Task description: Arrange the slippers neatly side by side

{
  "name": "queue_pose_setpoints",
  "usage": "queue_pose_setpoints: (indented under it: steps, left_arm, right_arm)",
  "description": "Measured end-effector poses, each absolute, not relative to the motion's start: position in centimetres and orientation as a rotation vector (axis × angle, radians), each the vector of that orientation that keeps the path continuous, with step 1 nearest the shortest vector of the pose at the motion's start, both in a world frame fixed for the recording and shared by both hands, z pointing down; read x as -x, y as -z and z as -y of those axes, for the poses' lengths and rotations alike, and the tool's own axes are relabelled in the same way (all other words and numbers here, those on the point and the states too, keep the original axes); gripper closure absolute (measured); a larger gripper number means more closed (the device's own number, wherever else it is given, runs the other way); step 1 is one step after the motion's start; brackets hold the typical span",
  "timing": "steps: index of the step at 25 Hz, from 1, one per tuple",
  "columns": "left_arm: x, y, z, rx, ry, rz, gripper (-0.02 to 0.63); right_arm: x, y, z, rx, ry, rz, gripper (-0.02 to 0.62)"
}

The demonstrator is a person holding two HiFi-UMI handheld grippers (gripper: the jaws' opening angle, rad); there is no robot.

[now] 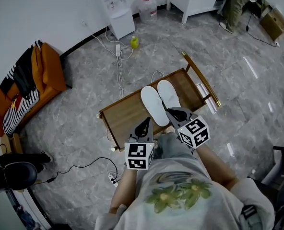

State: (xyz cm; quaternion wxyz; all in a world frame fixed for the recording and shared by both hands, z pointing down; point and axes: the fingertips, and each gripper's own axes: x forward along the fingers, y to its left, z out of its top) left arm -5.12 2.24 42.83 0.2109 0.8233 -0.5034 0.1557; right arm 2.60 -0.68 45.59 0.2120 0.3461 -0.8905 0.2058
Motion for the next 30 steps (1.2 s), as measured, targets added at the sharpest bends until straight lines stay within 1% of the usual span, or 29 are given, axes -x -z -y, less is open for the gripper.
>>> queue_pose_setpoints:
  steps: [9, 30]
  left_arm:
    - [4.3, -41.8, -3.2, -2.317, -0.409, 1.369, 0.591]
    - [4.3, -41.5, -4.8, -2.335, -0.423, 1.369, 0.591]
  right_arm:
    - [-1.7, -43.3, -2.0, -0.896, -0.526, 2.586, 0.589]
    - [-2.2, -43.0, -3.8, -0.911, -0.481, 2.554, 0.591]
